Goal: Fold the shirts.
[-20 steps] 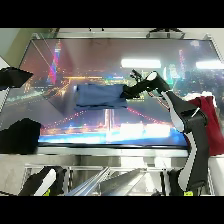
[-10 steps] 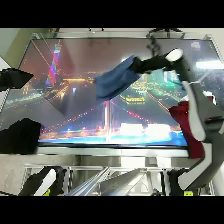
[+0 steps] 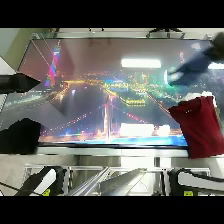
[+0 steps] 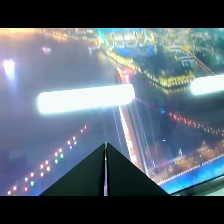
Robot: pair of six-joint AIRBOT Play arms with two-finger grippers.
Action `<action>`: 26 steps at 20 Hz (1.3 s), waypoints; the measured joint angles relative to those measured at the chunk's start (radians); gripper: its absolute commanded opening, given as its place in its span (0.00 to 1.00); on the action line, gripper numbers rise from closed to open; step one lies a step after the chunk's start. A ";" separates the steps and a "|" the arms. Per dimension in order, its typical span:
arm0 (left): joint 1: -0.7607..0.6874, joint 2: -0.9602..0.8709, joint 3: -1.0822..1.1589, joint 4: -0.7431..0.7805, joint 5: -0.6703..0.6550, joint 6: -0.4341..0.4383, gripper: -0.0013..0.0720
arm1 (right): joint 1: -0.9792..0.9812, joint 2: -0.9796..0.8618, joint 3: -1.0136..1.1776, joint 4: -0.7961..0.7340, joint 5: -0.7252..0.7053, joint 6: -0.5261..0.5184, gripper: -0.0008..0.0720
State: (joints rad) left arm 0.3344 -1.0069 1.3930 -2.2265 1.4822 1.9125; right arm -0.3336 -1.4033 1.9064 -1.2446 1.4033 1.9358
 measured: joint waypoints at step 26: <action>0.000 -0.039 0.000 -0.002 0.120 -0.009 0.03 | -0.238 0.438 -0.900 -0.419 0.200 -0.102 0.03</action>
State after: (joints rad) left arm 0.3344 -1.0454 1.3926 -2.2288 1.6020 1.9034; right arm -0.5713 -0.9649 1.0061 -1.6638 1.6035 1.8336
